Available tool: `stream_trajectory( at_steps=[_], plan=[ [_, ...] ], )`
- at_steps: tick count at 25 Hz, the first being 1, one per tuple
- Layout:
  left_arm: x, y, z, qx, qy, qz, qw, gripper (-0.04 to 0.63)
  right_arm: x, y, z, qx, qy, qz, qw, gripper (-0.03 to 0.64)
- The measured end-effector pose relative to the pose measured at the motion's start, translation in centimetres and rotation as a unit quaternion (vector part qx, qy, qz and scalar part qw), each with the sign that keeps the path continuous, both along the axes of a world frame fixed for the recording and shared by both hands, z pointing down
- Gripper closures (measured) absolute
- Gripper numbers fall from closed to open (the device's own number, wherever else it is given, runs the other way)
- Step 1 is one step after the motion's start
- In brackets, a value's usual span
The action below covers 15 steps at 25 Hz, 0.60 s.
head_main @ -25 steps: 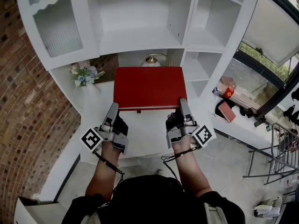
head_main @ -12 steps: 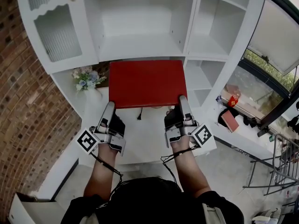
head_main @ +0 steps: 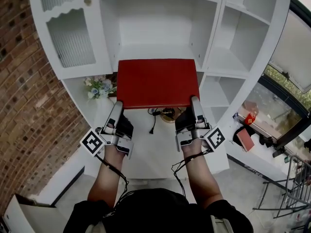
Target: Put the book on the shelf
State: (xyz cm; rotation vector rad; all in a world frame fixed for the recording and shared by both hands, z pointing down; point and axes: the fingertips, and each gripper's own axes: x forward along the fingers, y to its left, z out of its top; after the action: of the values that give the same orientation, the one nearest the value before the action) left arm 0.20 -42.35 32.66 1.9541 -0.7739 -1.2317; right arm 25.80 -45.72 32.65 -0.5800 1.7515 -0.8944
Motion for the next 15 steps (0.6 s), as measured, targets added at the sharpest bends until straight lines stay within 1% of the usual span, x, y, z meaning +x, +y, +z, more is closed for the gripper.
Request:
stream_trajectory(
  at_steps=[3,5,15],
  plan=[
    [-0.3,-1.3,-0.7,0.0,-0.008,-0.011,0.9999,0.364,-0.3,-1.5,0.1,-0.008,-0.01,-0.006,1.0,0.354],
    [-0.4,-2.3,-1.0,-0.002,-0.007,-0.016,0.9998,0.363,-0.5,-2.4,0.1,-0.016,-0.012,-0.007,1.0,0.354],
    [-1.3,-7.0,-2.2,-0.025,-0.001,-0.032,0.9992,0.359,-1.3,-7.0,-1.5,-0.046,0.003,0.003,0.999,0.354]
  ],
)
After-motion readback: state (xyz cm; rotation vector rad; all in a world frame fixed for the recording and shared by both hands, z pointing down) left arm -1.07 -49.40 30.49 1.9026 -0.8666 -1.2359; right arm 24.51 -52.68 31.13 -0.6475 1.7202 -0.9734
